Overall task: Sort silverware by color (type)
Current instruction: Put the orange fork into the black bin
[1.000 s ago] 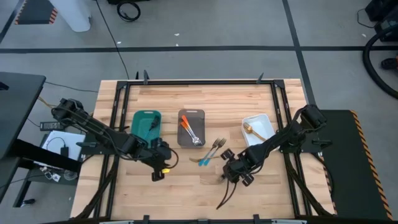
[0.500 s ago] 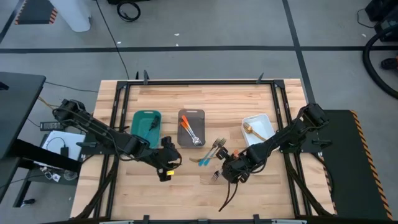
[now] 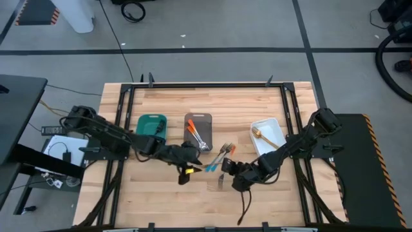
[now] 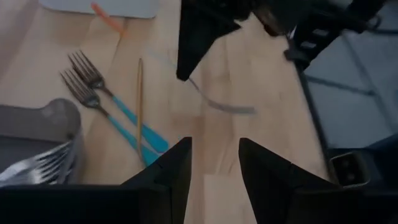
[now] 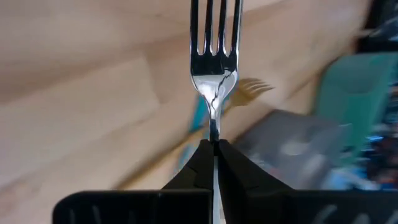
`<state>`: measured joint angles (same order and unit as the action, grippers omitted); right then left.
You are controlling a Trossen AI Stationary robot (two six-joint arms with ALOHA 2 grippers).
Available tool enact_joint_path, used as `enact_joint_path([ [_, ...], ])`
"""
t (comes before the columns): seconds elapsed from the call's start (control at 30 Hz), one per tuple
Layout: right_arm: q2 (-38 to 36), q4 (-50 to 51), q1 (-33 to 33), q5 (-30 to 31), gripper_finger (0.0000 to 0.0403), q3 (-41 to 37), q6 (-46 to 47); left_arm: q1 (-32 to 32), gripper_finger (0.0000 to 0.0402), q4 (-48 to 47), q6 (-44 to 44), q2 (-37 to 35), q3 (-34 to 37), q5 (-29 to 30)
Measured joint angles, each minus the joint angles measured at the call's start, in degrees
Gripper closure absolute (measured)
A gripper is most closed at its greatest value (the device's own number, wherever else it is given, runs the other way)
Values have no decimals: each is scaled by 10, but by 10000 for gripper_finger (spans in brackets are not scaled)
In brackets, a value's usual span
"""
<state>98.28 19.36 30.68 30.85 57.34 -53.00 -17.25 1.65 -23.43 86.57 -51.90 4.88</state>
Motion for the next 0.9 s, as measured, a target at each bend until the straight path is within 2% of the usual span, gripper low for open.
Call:
enact_joint_path([
  [0.17, 0, -51, 13, 63, 393, 0, -87, 41, 260, 59, -54, 16, 0, -42],
  [0.43, 0, -85, 8, 129, 393, 0, -195, 93, 260, 100, -157, 25, 0, -46],
  [0.67, 0, -131, -10, 139, 393, 0, -280, 127, 258, 114, -181, 27, 0, -46],
  [0.9, 0, -157, -32, 132, 393, 0, -317, 133, 231, 144, -190, 35, 0, -47],
])
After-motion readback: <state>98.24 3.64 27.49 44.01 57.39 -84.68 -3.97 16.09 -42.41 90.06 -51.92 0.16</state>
